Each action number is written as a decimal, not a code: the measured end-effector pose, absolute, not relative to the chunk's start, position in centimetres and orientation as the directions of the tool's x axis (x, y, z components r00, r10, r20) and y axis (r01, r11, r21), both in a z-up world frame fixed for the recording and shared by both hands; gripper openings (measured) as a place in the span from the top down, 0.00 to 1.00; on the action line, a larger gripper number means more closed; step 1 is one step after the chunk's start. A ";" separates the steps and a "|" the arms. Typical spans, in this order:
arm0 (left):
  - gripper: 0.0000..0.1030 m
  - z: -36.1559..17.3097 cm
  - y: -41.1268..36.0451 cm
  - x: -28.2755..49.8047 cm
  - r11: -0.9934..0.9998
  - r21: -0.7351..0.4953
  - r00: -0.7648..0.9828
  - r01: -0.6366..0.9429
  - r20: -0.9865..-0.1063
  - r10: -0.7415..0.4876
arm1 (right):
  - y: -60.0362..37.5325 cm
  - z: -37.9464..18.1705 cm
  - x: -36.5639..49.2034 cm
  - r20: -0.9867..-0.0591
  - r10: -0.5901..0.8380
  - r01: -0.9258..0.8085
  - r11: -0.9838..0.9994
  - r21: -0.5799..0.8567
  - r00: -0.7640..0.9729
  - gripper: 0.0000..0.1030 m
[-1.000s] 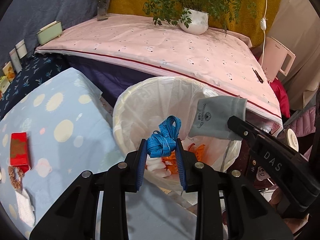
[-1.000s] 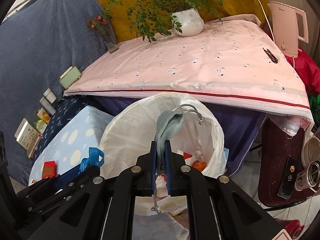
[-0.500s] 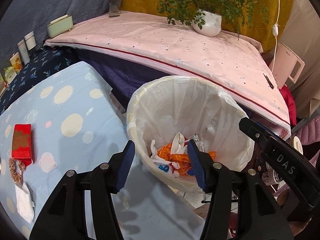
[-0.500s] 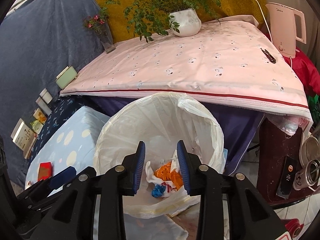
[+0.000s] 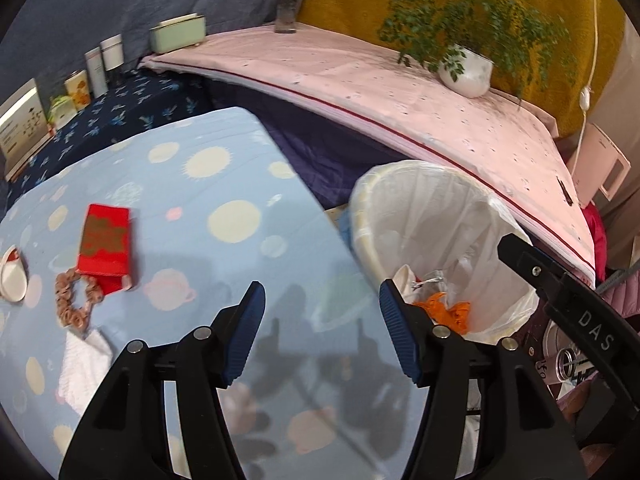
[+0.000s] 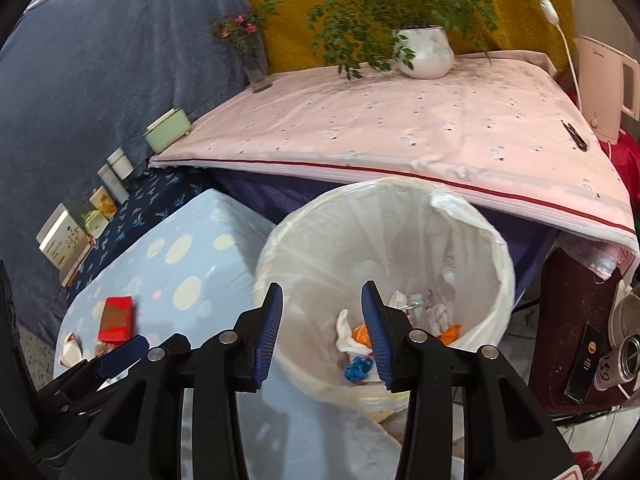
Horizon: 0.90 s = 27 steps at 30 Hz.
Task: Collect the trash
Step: 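Move both grippers back over the white tissue on the table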
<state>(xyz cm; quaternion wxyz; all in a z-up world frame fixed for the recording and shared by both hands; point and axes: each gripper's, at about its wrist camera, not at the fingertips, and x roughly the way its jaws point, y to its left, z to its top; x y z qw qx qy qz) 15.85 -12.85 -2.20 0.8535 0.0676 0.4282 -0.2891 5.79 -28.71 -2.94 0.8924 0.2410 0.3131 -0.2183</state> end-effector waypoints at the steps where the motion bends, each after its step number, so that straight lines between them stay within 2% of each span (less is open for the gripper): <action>1: 0.44 -2.2 -12.0 16.1 0.833 -0.133 0.472 0.537 -0.771 -0.427 | -28.2 -2.9 6.0 -0.664 -0.233 0.533 0.794 0.292 0.710 0.60; 14: 0.43 -2.5 -3.6 17.7 0.906 -0.133 0.528 0.401 -0.775 -0.347 | -20.7 -1.9 9.5 -0.666 -0.150 0.415 0.872 0.258 0.730 0.55; 27: 0.32 -4.7 3.7 18.9 0.951 -0.145 0.526 0.271 -0.805 -0.273 | -14.7 -2.2 12.0 -0.687 -0.085 0.324 0.918 0.227 0.722 0.55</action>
